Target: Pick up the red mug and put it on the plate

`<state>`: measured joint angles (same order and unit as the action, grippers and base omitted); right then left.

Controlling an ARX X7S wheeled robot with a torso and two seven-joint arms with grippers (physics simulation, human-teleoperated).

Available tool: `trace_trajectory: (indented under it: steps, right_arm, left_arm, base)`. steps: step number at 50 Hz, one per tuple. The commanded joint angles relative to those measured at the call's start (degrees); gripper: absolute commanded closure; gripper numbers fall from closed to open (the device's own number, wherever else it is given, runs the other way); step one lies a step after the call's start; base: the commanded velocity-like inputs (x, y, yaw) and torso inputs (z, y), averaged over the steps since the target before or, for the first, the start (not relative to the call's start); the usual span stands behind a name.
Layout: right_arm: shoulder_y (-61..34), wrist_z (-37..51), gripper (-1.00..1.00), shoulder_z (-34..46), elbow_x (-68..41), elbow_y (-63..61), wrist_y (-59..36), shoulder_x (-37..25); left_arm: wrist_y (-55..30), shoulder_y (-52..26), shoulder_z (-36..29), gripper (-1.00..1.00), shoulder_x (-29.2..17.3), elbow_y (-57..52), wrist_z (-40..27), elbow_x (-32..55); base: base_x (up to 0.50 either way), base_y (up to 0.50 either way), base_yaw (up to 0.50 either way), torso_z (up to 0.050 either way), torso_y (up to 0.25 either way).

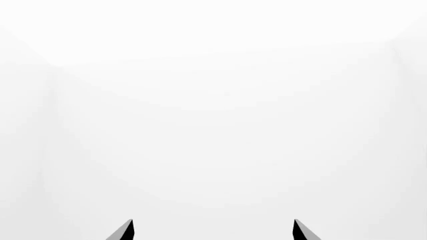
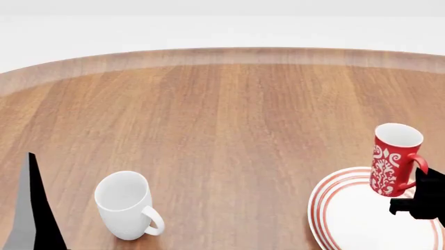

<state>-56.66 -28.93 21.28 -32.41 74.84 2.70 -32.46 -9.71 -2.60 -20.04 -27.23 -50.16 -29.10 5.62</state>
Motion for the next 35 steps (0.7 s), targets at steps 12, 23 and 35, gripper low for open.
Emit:
trace_trajectory:
  steps: [12, 23, 35]
  right_arm:
    - [3.9, -3.4, 1.0, -22.2, 14.1, 0.1, 5.6, 2.5]
    - [4.7, -4.6, 1.0, -31.0, 22.5, 0.1, 6.0, 3.7]
    - [4.7, -5.5, 1.0, -36.1, 27.9, 0.1, 6.2, 4.1]
  left_arm:
    - [0.2, 0.0, -0.6, -1.0, -0.2, -0.2, -0.2, -0.5]
    - [0.6, 0.2, -1.0, -1.0, -0.4, -0.2, -0.4, -1.2]
    - [0.1, 0.5, -0.8, -1.0, -0.7, -1.9, -0.7, -1.4]
  base:
    - [0.0, 0.0, 0.0, 0.0, 0.0]
    - [0.0, 0.0, 0.0, 0.0, 0.001]
    - [0.0, 0.0, 0.0, 0.0, -0.008]
